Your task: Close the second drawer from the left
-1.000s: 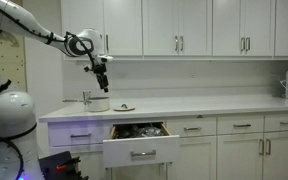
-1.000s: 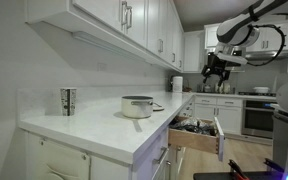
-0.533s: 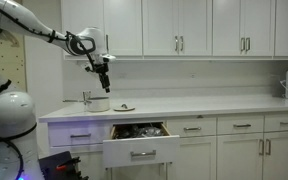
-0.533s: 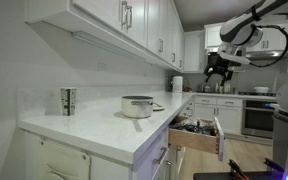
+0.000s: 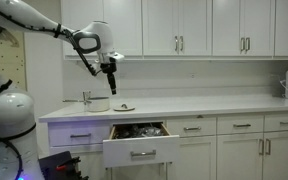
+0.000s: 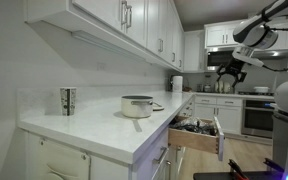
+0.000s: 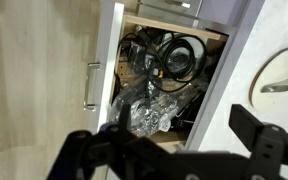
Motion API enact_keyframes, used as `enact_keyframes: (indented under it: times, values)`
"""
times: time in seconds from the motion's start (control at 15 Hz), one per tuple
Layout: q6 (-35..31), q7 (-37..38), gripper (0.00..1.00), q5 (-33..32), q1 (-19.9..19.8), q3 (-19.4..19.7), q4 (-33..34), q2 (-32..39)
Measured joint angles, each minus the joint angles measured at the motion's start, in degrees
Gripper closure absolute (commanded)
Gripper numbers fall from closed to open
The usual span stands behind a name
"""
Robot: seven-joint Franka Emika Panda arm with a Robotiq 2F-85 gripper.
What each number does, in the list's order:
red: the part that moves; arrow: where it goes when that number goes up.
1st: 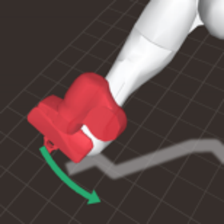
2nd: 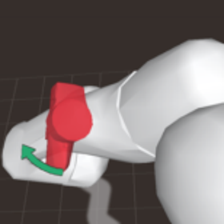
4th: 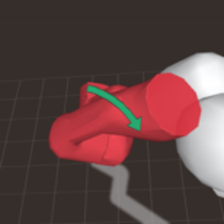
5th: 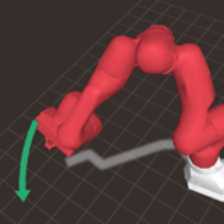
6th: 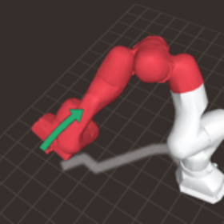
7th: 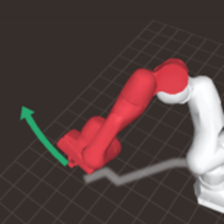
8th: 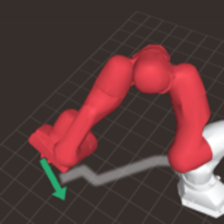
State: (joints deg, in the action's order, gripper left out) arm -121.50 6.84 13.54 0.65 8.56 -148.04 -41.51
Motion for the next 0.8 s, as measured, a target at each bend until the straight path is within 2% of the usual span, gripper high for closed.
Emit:
enact_keyframes:
  times: [0.47, 0.8]
  values:
    - [0.01, -6.57, 0.0, 1.73, -4.91, 9.37, 0.08, 3.57]
    - [-0.04, -10.64, 0.0, 2.84, -8.07, 14.33, 0.44, 8.38]
